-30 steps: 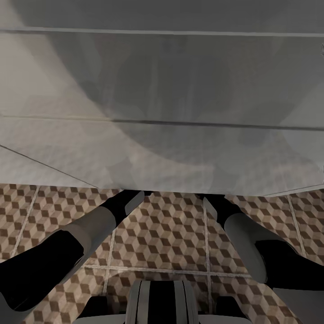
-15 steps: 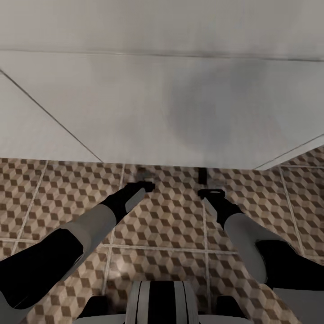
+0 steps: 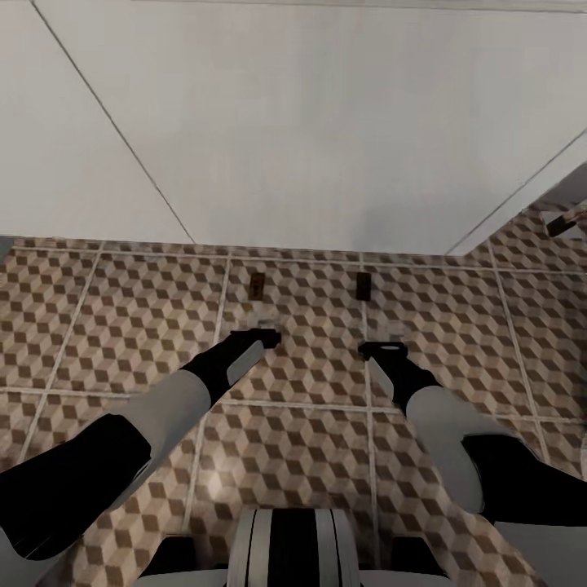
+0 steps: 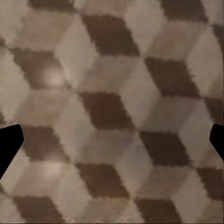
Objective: Take the four mousetraps from the cabinet in the bathroom and place them on the bathroom floor. Make sure all four end up on the same floor surface, and ensure that at least two of them are either under or directly next to the same bathroom sink.
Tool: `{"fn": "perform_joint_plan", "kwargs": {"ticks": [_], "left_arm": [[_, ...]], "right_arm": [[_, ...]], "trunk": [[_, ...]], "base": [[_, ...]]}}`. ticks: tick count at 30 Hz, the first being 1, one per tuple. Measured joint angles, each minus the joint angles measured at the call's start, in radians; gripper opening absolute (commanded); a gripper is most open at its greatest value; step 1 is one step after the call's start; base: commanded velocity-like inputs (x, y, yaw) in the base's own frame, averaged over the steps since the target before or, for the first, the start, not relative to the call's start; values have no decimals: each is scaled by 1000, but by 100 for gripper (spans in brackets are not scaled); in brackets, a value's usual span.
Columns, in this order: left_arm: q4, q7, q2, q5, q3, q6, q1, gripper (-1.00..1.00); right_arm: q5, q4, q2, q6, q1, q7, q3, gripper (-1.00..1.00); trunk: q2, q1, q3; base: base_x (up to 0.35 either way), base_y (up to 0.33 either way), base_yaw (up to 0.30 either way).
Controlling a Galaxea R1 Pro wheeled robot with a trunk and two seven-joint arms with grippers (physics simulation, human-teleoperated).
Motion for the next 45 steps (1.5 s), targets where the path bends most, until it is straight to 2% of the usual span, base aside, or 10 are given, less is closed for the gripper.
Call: {"fn": "perform_joint_plan", "kwargs": {"ticks": [9,11,20,27,40,45], "left_arm": [[2,-5,6,2,-6,-7,6,100],[1,-4,16,-6,-12,-13,18,100],[-35,1,15,-9,3,4,58,100],[-40,0,17,-5,5,4,97,100],[-39,1,17,-4,6,6,103,100],[-38,1,16,1,6,7,104,100]], "right_arm": [[-2,1,6,-6,6,4,0,100],[-2,-4,10,-11,-6,5,1,100],[3,-27,12,16,-57,2,1,100],[9,-32,12,23,-45,-2,1,100],[5,-22,12,27,-34,-3,1,100],[5,-20,12,27,-32,-3,2,100]], "trunk": [[0,0,0],[0,0,0],[0,0,0],[0,0,0],[0,0,0],[1,-2,19]], "base": [[-240,0,0],[0,0,0],[0,0,0],[0,0,0],[-93,0,0],[-34,0,0]]}}
